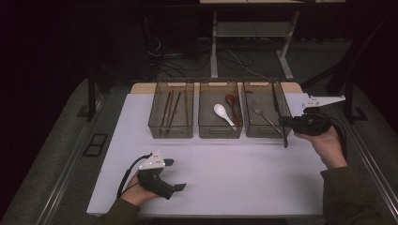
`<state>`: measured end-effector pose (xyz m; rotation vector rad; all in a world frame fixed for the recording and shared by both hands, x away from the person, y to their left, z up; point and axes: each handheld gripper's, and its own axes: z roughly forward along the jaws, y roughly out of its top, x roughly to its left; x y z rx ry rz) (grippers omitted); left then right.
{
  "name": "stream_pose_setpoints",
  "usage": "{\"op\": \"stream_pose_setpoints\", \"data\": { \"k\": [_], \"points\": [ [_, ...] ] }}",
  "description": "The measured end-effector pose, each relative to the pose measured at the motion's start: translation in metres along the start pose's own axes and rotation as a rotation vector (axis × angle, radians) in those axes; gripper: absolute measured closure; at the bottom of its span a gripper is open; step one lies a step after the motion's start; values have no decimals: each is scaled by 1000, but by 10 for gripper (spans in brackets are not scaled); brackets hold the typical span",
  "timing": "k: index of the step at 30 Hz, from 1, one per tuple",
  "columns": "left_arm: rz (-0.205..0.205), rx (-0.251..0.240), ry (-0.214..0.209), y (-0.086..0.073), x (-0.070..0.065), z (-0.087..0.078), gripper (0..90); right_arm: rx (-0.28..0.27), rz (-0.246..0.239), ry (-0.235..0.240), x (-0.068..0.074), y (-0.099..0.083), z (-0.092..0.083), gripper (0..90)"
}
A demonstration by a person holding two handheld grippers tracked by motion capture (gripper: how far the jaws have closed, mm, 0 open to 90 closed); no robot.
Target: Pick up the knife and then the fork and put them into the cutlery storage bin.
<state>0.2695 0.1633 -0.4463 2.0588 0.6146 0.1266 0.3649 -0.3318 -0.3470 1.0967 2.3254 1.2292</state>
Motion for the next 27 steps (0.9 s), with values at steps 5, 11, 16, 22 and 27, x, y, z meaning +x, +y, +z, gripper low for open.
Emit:
{"op": "stream_pose_setpoints", "data": {
  "k": [5,11,16,22,27],
  "points": [
    [-1,0,0,0,0,0,0,-21,4,-16,-3,9,0,803],
    [-1,-1,2,0,1,0,0,-41,4,-32,-7,20,2,803],
    [-1,-1,3,0,1,-1,0,-66,15,-43,-15,32,2,802],
    [1,1,0,0,1,0,0,-72,13,-68,-24,53,4,802],
    [-1,-1,0,0,1,0,0,-56,6,-97,-32,63,11,802]
  ]
}}
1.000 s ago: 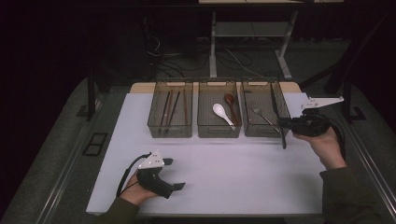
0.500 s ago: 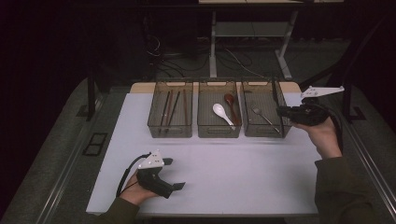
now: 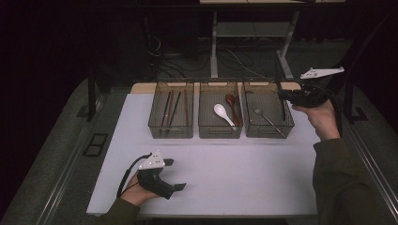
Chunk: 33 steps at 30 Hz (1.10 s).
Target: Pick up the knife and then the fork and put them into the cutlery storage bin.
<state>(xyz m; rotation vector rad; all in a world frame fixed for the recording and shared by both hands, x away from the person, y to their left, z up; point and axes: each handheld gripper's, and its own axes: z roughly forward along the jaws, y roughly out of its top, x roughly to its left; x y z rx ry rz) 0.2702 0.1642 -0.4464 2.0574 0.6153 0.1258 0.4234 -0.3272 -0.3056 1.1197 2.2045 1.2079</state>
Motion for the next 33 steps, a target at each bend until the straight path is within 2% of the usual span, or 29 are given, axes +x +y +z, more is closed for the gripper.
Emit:
{"op": "stream_pose_setpoints", "data": {
  "k": [10,19,21,33],
  "points": [
    [0,-1,-2,0,0,0,0,58,47,-45,-17,2,27,802],
    [-1,-1,-3,0,0,-1,0,150,55,-76,-31,-8,50,802],
    [-3,-5,-3,0,0,0,0,170,66,-76,-31,-10,53,802],
    [0,-3,-2,0,0,-1,0,284,58,-68,-33,-23,69,802]
  ]
}}
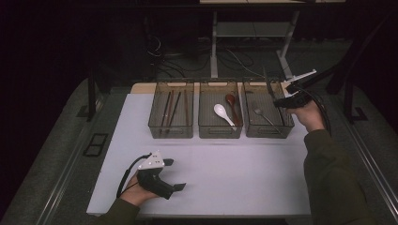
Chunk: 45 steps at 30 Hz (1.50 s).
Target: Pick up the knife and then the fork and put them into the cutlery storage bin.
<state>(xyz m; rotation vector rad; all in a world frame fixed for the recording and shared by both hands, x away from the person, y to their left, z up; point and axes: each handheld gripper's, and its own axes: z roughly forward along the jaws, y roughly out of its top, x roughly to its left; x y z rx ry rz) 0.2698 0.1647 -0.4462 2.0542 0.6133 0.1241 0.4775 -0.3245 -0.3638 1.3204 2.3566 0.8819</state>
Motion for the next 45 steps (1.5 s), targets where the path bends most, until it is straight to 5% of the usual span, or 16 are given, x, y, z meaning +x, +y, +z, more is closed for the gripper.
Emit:
{"op": "stream_pose_setpoints", "data": {
  "k": [16,35,39,45],
  "points": [
    [1,2,-8,0,-1,1,0,138,-28,5,5,-6,19,800],
    [3,5,-14,0,-1,1,0,229,-63,-39,13,-4,37,789],
    [3,7,-16,0,-1,1,0,204,-59,-34,13,-2,36,805],
    [4,7,-15,0,-1,1,0,155,-33,-5,10,-2,30,702]
  ]
}}
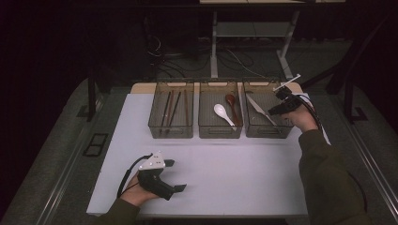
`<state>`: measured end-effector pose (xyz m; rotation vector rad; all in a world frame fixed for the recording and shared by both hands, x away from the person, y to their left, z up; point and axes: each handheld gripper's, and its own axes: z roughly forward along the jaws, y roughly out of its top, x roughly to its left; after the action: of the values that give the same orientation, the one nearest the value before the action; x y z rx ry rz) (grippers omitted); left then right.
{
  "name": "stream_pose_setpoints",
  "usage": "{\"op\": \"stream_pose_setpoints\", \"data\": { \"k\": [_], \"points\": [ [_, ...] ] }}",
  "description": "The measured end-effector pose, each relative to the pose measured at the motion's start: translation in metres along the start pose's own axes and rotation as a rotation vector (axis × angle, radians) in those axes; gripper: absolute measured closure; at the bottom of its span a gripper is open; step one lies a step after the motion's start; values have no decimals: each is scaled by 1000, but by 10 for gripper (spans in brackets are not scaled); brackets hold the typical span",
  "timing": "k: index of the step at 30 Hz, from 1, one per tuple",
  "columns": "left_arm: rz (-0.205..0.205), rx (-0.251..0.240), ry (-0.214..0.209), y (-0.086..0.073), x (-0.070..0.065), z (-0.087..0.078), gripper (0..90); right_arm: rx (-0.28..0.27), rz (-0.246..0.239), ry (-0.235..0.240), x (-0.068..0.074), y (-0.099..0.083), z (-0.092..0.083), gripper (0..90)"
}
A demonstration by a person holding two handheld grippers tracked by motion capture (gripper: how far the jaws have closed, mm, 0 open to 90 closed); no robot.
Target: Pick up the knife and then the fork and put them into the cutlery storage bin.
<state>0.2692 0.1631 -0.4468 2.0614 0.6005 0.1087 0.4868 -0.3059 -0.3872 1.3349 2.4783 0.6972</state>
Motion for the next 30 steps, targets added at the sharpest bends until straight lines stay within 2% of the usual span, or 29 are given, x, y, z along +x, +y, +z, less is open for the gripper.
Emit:
{"op": "stream_pose_setpoints", "data": {
  "k": [6,14,19,22,30],
  "points": [
    [-2,1,1,0,0,0,0,-60,43,42,-4,-2,-4,550],
    [-8,3,8,0,2,0,0,-140,46,29,-1,-5,-10,383],
    [-12,3,12,0,2,0,0,-193,30,27,5,-8,-15,309],
    [-13,0,12,1,3,0,0,-224,25,50,8,-12,-19,278],
    [-19,-1,16,0,3,-1,0,-277,8,57,14,-22,-26,199]
  ]
}}
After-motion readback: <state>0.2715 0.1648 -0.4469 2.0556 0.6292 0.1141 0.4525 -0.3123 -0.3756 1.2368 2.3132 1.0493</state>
